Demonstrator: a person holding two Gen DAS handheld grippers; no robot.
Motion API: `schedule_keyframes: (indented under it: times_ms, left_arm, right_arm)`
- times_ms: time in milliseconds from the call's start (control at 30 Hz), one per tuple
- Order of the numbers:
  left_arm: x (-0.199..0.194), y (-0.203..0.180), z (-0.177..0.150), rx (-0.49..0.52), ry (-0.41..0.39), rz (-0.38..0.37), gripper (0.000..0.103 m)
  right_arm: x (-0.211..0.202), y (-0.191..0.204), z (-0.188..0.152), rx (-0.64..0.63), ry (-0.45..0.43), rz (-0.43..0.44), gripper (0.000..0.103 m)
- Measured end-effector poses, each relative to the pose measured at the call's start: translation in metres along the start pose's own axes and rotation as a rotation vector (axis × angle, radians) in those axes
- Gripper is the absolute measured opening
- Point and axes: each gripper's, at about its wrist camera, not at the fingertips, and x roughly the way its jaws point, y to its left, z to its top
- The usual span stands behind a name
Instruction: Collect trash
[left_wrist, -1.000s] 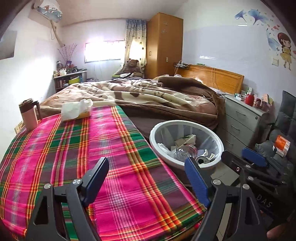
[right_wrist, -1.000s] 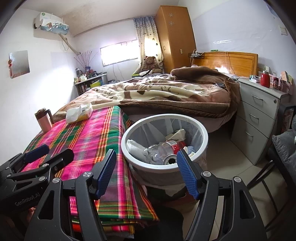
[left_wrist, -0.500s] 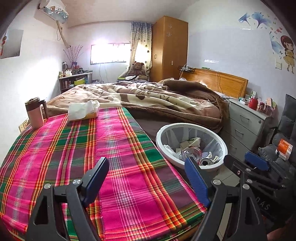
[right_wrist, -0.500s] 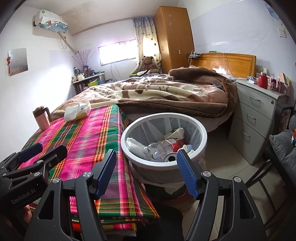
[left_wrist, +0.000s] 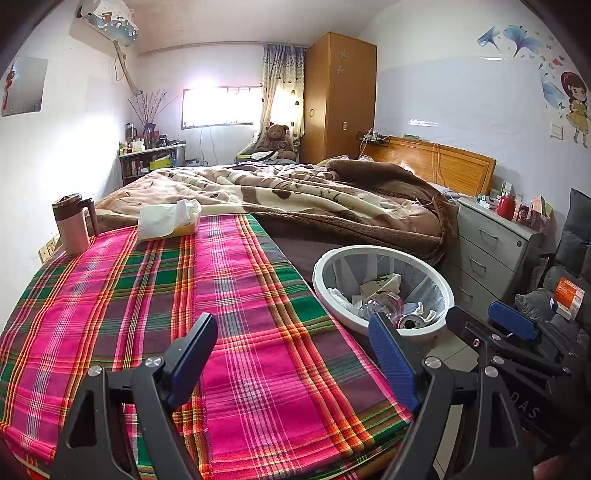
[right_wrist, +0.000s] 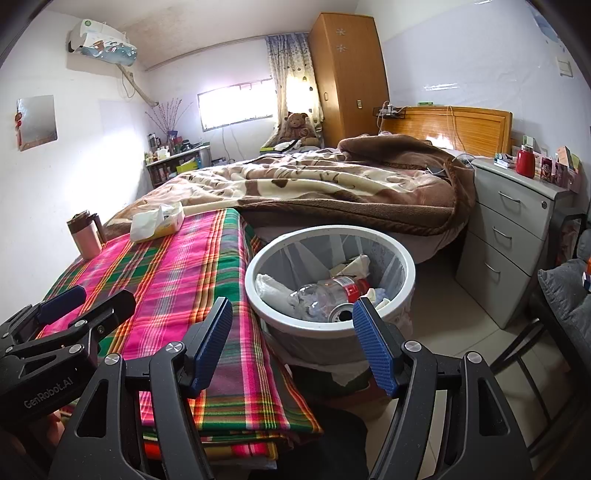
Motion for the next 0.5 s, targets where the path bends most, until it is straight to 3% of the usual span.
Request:
schedule_keyframes:
  times_ms: [500]
  left_arm:
    - [-0.0026,0.0020,0.0002,-0.009,0.000,0.003,0.085]
  right_arm:
    - [-0.0005,0.0013,0.0006,-0.002,0.000,-0.001,0.069]
